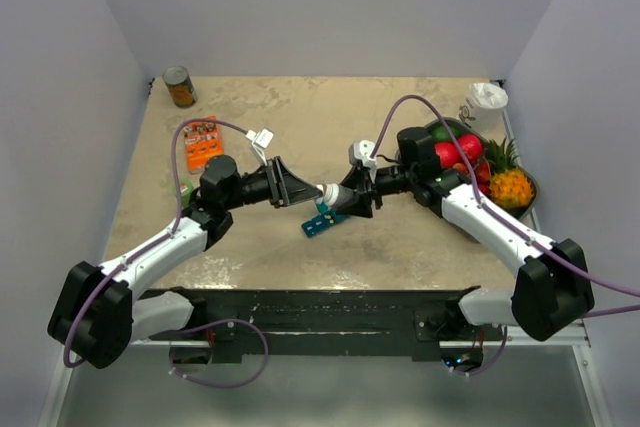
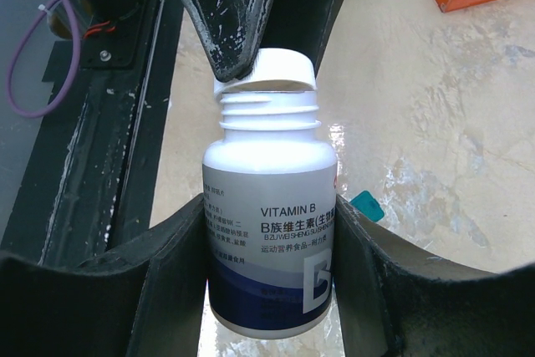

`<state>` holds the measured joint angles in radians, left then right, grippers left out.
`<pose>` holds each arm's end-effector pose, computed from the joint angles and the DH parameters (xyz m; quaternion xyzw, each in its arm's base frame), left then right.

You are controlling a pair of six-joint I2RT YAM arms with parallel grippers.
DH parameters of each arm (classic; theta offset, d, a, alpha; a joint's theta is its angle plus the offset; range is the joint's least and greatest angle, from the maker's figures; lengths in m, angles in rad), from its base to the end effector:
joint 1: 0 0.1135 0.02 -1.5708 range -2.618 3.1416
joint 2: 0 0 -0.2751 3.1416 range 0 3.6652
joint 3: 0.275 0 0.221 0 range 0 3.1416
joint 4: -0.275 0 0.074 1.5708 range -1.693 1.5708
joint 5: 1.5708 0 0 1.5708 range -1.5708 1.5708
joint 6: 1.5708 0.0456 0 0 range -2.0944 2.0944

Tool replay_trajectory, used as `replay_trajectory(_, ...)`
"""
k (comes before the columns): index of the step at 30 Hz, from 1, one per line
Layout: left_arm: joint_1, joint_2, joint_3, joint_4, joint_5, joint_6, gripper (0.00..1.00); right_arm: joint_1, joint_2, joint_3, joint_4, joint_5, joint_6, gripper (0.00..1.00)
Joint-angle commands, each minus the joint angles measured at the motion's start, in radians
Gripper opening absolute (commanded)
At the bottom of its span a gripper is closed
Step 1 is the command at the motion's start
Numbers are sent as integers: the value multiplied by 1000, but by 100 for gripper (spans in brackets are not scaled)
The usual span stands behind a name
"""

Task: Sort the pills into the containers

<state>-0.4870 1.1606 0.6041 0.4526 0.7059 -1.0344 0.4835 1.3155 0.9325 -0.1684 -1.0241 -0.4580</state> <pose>0.1900 -0.1341 0.2931 0.0344 0.7337 -0.6191 0.2780 0.2063 0.1523 0.3047 -0.5582 0.5697 0.4331 0.4199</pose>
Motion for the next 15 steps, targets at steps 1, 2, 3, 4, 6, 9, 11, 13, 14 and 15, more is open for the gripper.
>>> replay_trajectory(1,-15,2,40,67,41,-18,10,30,-7,60,10,12,-39,0)
replay_trajectory(2,-16,2,40,69,43,-21,10,32,-9,61,9,13,-41,0)
replay_trajectory(3,-16,2,42,72,44,-23,10,33,-7,62,9,16,-42,0)
replay_trajectory(4,-16,4,43,72,44,-23,10,35,-7,62,7,16,-44,0)
replay_trajectory(6,-16,7,45,60,44,-18,10,38,-9,66,0,32,-53,0)
replay_trajectory(9,-18,27,66,-20,44,22,10,47,-4,72,-17,61,-67,0)
replay_trajectory(11,-18,37,80,-57,52,45,10,59,2,84,-42,96,-80,0)
replay_trajectory(13,-19,50,109,-98,55,69,10,73,7,97,-65,120,-103,0)
replay_trajectory(14,-19,53,120,-145,52,97,10,78,10,100,-72,130,-110,0)
replay_trajectory(15,-19,60,132,-170,53,112,10,79,16,104,-78,145,-114,0)
